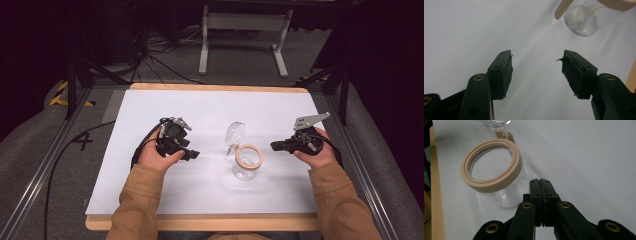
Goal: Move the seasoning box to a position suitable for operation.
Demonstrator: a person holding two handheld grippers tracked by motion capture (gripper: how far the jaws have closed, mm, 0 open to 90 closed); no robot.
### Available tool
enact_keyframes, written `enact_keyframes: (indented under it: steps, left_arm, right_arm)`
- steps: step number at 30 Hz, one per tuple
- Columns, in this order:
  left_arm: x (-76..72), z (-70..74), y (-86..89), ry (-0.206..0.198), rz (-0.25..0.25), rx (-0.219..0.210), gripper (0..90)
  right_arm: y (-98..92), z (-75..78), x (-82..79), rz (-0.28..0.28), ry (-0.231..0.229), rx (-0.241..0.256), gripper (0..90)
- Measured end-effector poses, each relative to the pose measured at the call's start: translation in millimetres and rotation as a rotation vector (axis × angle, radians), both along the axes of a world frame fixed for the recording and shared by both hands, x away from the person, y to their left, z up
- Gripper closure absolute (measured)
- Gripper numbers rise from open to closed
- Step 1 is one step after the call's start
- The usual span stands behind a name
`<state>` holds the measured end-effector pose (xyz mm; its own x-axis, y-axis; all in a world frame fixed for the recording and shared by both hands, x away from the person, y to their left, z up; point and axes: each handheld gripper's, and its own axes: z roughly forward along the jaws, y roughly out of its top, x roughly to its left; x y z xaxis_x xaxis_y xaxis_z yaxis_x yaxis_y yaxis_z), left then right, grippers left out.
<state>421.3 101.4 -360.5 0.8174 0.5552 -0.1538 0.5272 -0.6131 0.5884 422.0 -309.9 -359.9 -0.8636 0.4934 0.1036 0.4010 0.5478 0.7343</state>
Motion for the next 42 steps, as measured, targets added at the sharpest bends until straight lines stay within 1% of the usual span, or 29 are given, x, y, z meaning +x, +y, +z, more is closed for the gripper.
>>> enact_keyframes:
  steps: [1,2,4,5,6,7,8,9,12,13,17,22,27,30,32,33,36,37,38,39,42]
  left_arm:
    - [-0.7,0.9,-0.8,0.008,-0.003,0.008,43.7]
    - [-0.5,0.7,-1.2,-0.002,-0.009,0.012,43.6]
    - [-0.7,1.1,-1.4,0.001,-0.007,0.017,42.6]
    - [-0.9,1.0,-1.3,-0.009,-0.002,0.022,42.6]
    - [-1.9,1.7,-1.0,0.002,0.007,0.027,42.5]
    - [-1.9,2.2,-0.6,0.003,0.004,0.03,42.5]
    - [-2.7,2.6,-0.4,-0.001,0.009,0.021,42.6]
    - [-2.9,3.1,0.0,0.004,0.002,0.02,43.0]
    - [-4.1,4.0,-0.3,0.005,0.004,0.028,43.0]
    - [-3.8,3.8,-0.5,0.002,-0.002,0.027,42.9]
    - [-3.8,3.8,-1.1,0.014,-0.002,0.025,42.9]
    - [-3.5,3.2,-1.0,0.009,0.003,0.025,42.8]
    - [-3.7,3.0,-1.1,0.015,0.002,0.019,42.9]
    - [-3.5,2.2,-1.0,0.012,0.004,0.015,42.8]
    - [-3.4,2.3,-0.8,0.019,0.004,0.016,42.8]
    - [-3.3,2.5,-0.6,0.02,0.004,0.018,42.8]
    - [-3.2,2.2,-1.0,0.015,0.002,0.016,42.7]
    - [-3.1,2.4,-1.2,0.014,0.0,0.022,42.7]
    - [-3.3,1.8,-1.8,0.015,0.002,0.017,42.7]
    - [-3.0,2.4,-1.9,0.011,-0.003,0.028,42.6]
    - [-3.7,1.1,-3.1,0.02,0.002,0.017,42.7]
  right_arm:
    - [2.4,0.2,-1.1,0.007,0.004,-0.004,88.9]
    - [4.7,-0.4,-1.7,0.012,0.005,-0.015,88.9]
    - [6.6,-1.4,-1.8,0.017,0.008,-0.023,88.9]
    - [8.3,-2.8,-1.6,0.018,0.012,-0.032,88.9]
    - [9.8,-4.6,-1.2,0.019,0.017,-0.044,88.9]
    - [10.7,-6.4,-0.6,0.023,0.02,-0.048,88.9]
    - [10.8,-7.0,-0.2,0.023,0.023,-0.05,88.8]
    - [11.8,-8.3,0.2,0.015,0.023,-0.053,88.7]
    - [15.6,-12.3,1.8,0.01,0.028,-0.053,87.9]
    - [17.4,-14.8,2.8,0.01,0.033,-0.055,88.1]
    - [25.7,-26.1,5.2,0.037,0.056,-0.091,88.4]
    - [29.7,-28.8,4.6,0.048,0.058,-0.096,88.4]
    - [33.4,-33.2,5.5,0.059,0.062,-0.1,88.3]
    - [34.9,-34.8,5.8,0.065,0.067,-0.104,88.4]
    - [36.8,-36.1,5.5,0.069,0.071,-0.109,88.7]
    - [37.2,-36.4,5.6,0.067,0.067,-0.116,88.8]
    - [37.3,-36.4,5.4,0.067,0.068,-0.116,88.9]
    - [37.2,-36.3,5.4,0.067,0.069,-0.115,89.0]
    - [37.1,-36.3,5.4,0.068,0.07,-0.115,89.1]
    - [37.4,-36.2,5.1,0.066,0.072,-0.116,89.1]
    - [37.6,-35.9,4.2,0.069,0.077,-0.122,89.2]
